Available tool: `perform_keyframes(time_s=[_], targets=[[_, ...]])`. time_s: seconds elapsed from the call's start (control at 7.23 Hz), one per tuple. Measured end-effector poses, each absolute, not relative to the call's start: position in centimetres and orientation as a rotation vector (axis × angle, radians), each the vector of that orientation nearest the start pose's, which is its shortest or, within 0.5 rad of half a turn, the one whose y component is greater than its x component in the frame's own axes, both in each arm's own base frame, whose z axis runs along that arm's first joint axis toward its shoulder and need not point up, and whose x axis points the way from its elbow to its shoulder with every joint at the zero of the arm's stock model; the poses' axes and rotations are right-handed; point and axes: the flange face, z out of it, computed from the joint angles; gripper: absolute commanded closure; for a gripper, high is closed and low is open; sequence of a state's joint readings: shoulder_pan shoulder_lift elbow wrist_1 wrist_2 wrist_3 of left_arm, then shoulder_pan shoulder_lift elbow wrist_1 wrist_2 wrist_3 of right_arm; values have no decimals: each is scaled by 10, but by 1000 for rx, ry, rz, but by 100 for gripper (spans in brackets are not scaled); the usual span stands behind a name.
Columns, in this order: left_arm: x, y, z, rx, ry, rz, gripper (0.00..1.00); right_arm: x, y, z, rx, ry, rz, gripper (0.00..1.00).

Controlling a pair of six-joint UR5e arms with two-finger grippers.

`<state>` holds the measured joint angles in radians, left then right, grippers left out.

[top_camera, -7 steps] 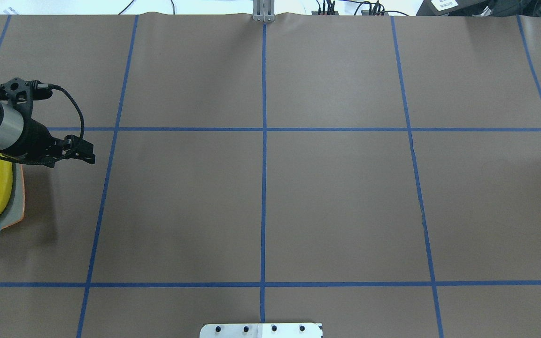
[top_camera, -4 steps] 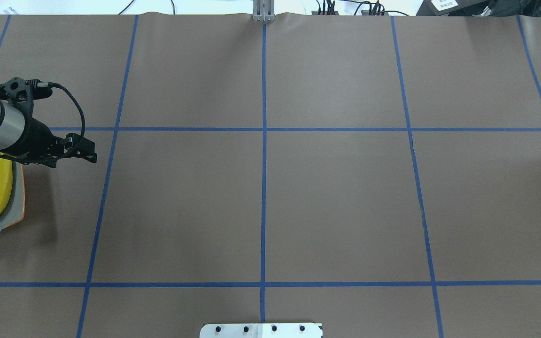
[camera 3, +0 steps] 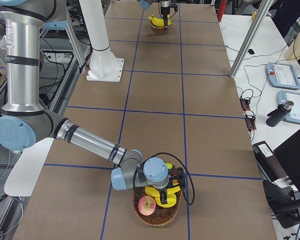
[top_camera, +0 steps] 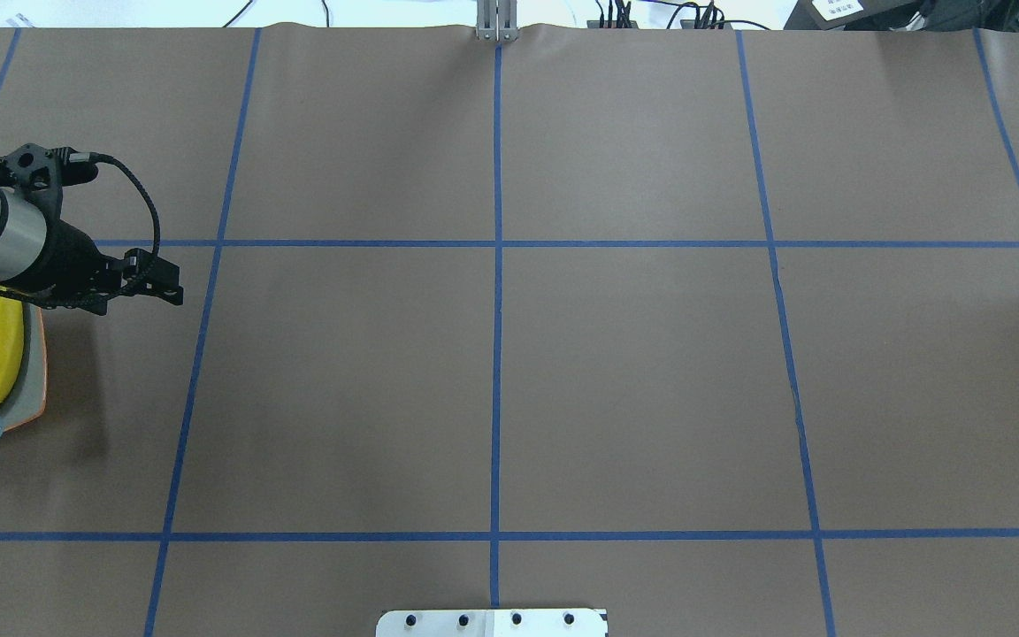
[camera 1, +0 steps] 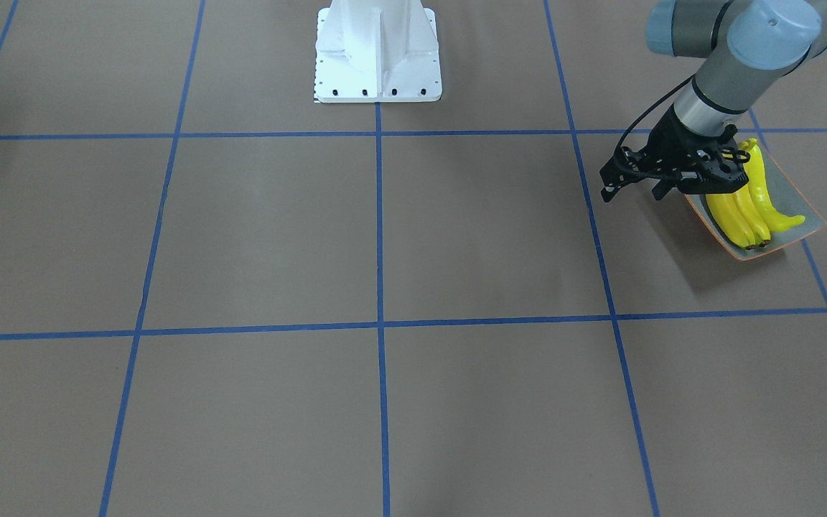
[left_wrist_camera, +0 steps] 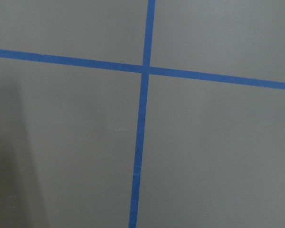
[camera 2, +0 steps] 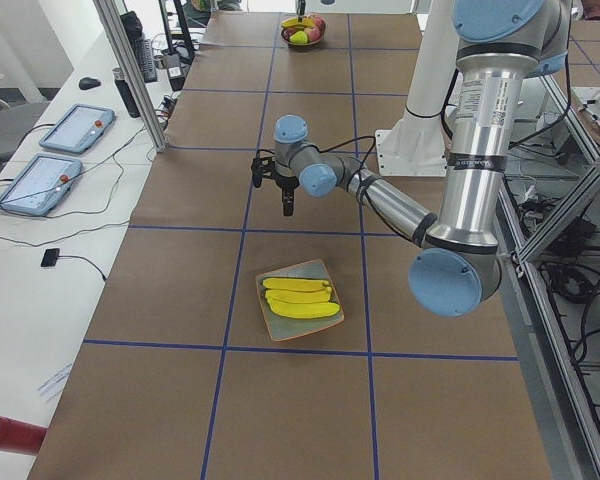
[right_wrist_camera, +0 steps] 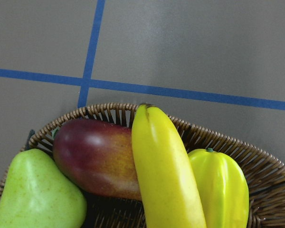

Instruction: Transfer all bananas from basket to plate

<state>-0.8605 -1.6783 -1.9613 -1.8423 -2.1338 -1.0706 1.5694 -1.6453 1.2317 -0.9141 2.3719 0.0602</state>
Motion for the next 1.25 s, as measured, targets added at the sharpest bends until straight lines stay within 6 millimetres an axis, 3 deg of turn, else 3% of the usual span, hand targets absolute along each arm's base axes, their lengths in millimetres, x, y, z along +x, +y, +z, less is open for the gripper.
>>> perform_keyframes(time_s=[0.55,0.69,0.97,1.11,1.25], targets=[[277,-447,389,64,912,-123,0,61,-439,797,192,-797,-47,21],[277,-447,389,68,911,-124,0,61,-438,799,188,-797,-45,41],[276,-448,388,71,911,-126,0,61,-437,802,180,-798,-38,47],[276,-448,388,72,911,-126,0,61,-437,803,177,-798,-33,64],[276,-448,388,72,910,-127,0,61,-437,803,174,-799,-30,100]])
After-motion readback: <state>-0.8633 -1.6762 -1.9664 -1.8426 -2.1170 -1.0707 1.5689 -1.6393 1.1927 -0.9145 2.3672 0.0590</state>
